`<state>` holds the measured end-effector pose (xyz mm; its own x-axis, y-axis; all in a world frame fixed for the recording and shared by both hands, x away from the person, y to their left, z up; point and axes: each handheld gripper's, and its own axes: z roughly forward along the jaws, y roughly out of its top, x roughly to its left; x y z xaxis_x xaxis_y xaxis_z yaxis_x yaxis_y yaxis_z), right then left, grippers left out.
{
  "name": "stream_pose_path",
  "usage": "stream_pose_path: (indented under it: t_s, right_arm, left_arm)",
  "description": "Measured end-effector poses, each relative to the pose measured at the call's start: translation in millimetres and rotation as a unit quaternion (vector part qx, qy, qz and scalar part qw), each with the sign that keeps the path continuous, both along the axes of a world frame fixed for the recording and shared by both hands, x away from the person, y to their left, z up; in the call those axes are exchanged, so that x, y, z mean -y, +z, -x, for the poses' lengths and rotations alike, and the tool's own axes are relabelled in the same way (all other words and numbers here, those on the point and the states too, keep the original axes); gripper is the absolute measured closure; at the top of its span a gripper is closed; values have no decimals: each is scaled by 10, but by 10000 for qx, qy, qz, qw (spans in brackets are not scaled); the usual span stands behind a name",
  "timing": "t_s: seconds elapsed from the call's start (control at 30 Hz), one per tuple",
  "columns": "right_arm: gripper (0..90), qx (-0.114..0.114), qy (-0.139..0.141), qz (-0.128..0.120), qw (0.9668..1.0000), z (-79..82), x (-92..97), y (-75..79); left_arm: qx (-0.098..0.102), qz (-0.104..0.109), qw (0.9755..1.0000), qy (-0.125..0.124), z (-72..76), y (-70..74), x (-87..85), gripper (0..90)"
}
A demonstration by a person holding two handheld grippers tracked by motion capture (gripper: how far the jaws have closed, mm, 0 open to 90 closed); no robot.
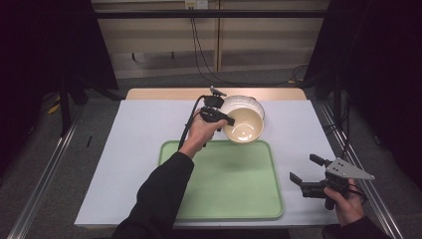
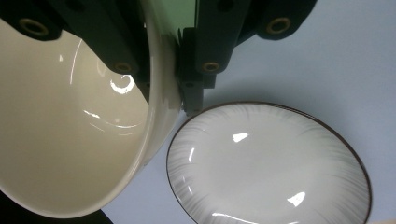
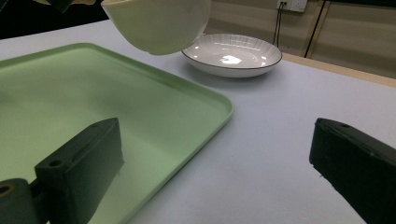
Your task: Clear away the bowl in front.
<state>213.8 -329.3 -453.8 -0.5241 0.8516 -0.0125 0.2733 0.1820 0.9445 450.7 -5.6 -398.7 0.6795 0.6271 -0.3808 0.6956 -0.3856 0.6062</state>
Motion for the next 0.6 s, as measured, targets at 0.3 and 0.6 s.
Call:
stream_pose_path:
  t_s: [0.3,0.6]
  right_arm:
    - [22,4,8,3,10000,-1,-1,0]
    - [23,1,16,5,10000,-2,-4,-2]
  left_arm:
    - [-51,-47,9998,-183,74,-56,115,841]
    - [-199,-190,9987,-424,126,-174,287,840]
